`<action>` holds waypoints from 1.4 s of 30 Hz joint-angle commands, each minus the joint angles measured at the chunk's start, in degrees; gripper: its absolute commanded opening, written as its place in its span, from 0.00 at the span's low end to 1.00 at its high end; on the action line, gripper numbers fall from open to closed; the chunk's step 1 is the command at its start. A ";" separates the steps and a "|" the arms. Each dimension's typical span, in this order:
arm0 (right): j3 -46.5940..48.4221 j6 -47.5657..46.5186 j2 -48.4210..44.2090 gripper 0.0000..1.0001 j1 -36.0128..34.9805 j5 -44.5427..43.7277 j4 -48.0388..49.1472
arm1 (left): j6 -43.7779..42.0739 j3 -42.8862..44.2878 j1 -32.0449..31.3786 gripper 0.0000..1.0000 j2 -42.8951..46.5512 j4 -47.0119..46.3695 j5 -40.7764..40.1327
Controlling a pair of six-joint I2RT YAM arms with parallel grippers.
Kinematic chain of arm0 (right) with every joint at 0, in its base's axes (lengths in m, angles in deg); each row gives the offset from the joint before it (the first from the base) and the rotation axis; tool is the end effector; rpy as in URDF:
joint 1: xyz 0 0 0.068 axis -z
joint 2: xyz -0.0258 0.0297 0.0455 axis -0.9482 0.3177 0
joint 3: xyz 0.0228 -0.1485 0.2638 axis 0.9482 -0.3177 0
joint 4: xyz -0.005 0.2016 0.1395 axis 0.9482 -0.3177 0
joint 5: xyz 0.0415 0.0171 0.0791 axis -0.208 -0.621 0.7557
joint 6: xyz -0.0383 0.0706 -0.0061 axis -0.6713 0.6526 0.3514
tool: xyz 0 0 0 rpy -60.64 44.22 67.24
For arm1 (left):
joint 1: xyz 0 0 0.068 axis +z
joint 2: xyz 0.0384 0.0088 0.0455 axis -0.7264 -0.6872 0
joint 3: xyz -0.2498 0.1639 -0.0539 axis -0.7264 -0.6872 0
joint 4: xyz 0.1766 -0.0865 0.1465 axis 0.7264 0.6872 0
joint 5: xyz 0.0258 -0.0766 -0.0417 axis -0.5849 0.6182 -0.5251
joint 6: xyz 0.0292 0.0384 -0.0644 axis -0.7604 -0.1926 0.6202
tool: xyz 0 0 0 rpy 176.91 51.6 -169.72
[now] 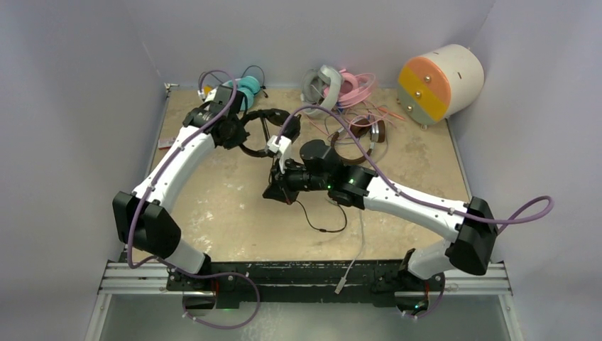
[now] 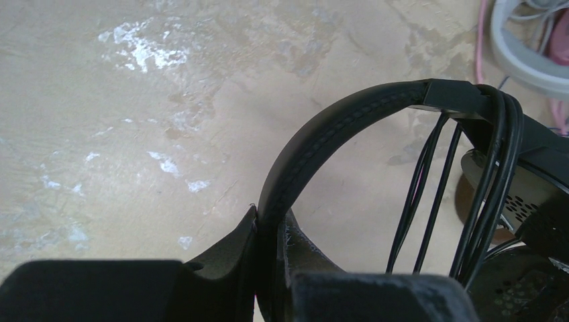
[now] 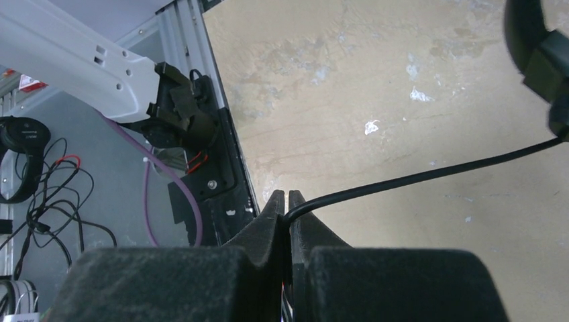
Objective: Wrap the headphones
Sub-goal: Wrap the headphones cable around the headphones.
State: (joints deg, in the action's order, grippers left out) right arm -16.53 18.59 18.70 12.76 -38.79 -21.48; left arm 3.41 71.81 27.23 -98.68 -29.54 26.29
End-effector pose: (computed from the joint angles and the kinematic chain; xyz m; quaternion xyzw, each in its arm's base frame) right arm 0.1616 0.3090 0.3727 -0.3967 0.6866 0.4538 0.4065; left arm 0.3091 -0.0871 0.3405 -0.2833 0.9026 -0.0476 0.3206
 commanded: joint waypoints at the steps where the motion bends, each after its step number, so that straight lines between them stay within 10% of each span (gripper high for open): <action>1: 3.87 -0.81 1.44 0.00 -0.99 2.35 -2.67 | 3.50 0.64 0.72 0.00 2.46 -7.89 0.39; 20: 14.44 -2.15 6.19 0.00 -0.60 -0.09 -6.00 | 0.44 -15.29 -5.50 0.00 9.22 -22.19 -2.15; 29: 9.86 2.43 2.73 0.01 6.35 0.53 -3.78 | -21.73 -30.37 -10.03 0.00 22.01 -41.35 0.54; 42: 12.55 1.47 2.08 0.06 12.63 0.75 -13.87 | -33.38 -30.44 -11.73 0.00 20.64 -34.85 4.88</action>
State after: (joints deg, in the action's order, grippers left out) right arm -8.96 22.16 21.63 24.91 -37.52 -31.29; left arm -24.80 41.25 16.52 -77.87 -63.55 29.85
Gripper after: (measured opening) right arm 0.059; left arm 0.057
